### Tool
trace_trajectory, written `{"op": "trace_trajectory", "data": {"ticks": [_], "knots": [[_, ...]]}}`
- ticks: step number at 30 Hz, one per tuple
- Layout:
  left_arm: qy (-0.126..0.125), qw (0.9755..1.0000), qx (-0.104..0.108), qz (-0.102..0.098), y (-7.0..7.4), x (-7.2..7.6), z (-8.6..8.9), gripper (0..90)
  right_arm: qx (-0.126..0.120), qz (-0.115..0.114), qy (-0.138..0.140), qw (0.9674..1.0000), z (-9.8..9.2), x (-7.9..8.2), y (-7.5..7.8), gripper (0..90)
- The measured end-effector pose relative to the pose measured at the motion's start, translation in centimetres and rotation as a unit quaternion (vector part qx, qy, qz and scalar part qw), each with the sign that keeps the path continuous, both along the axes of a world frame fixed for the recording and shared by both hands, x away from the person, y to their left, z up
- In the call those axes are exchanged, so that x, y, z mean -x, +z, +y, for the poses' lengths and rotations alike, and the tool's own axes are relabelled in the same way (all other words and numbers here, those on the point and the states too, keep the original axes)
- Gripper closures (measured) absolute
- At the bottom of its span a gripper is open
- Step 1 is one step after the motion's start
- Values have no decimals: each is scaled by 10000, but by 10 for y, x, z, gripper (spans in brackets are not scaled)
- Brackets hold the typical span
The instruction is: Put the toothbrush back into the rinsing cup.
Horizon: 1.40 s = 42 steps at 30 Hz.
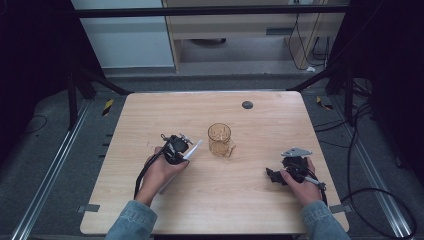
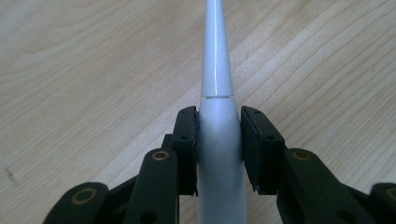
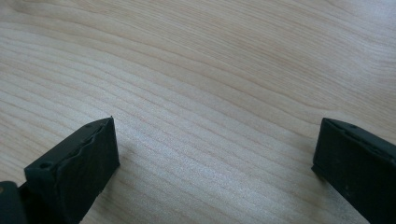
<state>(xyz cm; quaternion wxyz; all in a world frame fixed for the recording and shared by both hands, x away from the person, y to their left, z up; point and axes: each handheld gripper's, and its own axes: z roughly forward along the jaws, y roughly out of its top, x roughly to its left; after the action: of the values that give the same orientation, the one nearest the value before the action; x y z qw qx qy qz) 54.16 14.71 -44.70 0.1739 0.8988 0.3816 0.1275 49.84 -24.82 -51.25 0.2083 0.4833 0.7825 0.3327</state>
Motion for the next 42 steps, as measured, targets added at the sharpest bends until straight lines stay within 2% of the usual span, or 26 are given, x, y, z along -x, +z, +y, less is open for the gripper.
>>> {"op": "trace_trajectory", "data": {"ticks": [6,9,20,33,42], "knots": [[-12,9998,98,-173,15,3,4,678,-6,-1,1,10000,0,0,0,3],[-11,9993,183,-325,27,5,5,678,-6,-1,7,10000,0,0,0,3],[40,9971,347,-676,54,8,12,679,-6,-2,5,10000,0,0,0,3],[50,9941,532,-948,74,4,12,679,5,-1,1,10000,0,0,0,3],[33,9928,587,-1048,82,1,11,679,-3,-1,2,10000,0,0,0,3]]}}
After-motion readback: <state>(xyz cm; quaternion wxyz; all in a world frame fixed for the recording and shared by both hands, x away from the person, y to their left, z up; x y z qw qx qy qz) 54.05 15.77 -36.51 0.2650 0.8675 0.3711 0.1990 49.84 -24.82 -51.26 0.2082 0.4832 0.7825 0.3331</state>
